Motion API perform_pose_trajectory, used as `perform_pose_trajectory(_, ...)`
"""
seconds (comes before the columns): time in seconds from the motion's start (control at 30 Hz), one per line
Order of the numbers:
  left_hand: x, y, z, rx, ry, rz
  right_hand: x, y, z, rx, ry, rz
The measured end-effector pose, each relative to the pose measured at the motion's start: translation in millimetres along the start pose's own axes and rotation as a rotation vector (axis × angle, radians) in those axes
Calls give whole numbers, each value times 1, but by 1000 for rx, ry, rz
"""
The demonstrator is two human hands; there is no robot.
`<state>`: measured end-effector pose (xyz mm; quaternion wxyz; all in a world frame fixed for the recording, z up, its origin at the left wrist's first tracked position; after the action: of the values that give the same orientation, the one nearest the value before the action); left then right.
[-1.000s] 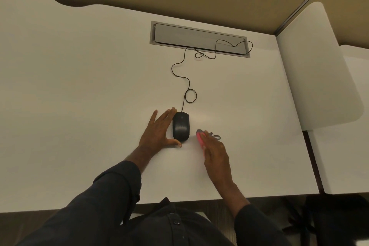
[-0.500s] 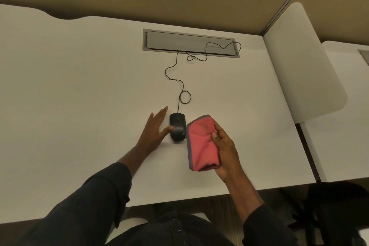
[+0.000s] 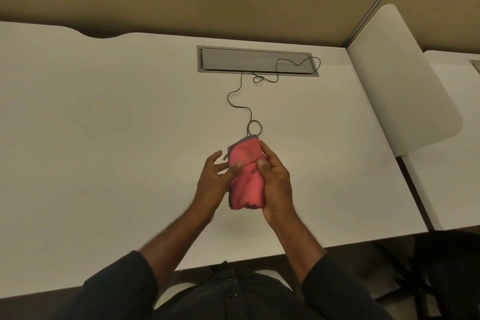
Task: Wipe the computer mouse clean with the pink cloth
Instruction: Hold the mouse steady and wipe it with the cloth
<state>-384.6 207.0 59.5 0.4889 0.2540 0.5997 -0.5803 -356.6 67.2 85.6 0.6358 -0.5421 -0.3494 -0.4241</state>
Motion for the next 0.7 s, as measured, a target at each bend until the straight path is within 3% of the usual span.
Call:
perform_pose_trajectory(0.13,-5,-7,-15,-237,169,249,3,-3,20,-62,-139,-67)
perform_pose_trajectory(0.37,-11,-13,-3,-36,208,319,1,-8,41,30,-158,-6)
perform_pose_trajectory(0.53,-11,-6,0,-7,238,347,6,0,35,124,-175,81)
perform_pose_trajectory(0.7,-9,4,6,37,249,283,14,12,15,185,-265,-2)
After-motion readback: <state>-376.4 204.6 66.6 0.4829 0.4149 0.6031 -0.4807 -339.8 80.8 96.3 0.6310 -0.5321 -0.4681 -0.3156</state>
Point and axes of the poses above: each hand's wrist, its own y-axis towards the middle knuckle, its own z-axis out of the palm, x = y × z, the point moved 3 cm from there along y, towards the middle knuckle, and after that the axes turned 2 degrees about z, right-handed, at the moved point
